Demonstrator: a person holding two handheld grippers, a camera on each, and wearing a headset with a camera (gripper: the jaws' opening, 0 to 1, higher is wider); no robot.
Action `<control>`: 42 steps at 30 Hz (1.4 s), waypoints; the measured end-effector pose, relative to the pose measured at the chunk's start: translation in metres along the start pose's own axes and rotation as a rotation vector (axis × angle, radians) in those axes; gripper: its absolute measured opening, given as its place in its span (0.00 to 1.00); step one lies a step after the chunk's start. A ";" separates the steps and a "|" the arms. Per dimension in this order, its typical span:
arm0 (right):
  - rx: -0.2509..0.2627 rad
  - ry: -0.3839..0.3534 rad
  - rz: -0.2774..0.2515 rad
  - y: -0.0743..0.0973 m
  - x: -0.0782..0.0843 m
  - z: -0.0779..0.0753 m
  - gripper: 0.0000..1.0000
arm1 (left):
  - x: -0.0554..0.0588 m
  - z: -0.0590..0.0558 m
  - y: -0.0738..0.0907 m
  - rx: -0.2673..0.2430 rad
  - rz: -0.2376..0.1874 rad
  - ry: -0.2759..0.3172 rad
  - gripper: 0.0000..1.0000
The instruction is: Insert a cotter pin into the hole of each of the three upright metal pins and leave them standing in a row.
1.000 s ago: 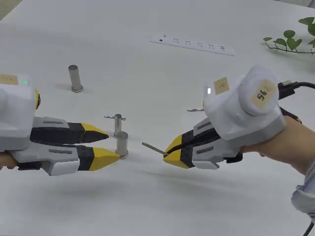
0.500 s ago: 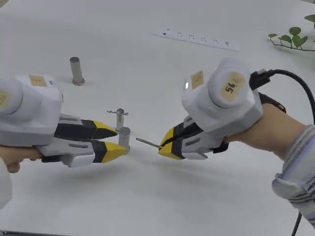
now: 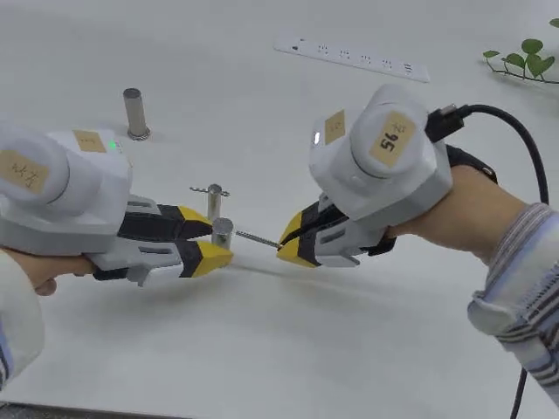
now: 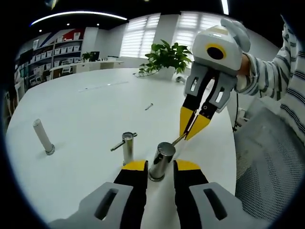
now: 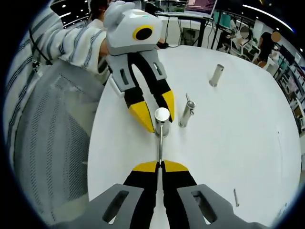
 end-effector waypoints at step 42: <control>-0.033 0.064 0.033 -0.001 -0.011 -0.001 0.04 | 0.003 -0.001 -0.004 0.011 0.013 -0.063 0.13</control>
Point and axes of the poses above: the centre of the closed fingertips' face, and the gripper's own axes: y roughly backward along the fingers, z roughly to its left, x roughly out of its underside, the point moved 4 cm from there along y, roughly backward along the fingers, and after that the axes turned 1 degree about -z, right-handed, at the moved point
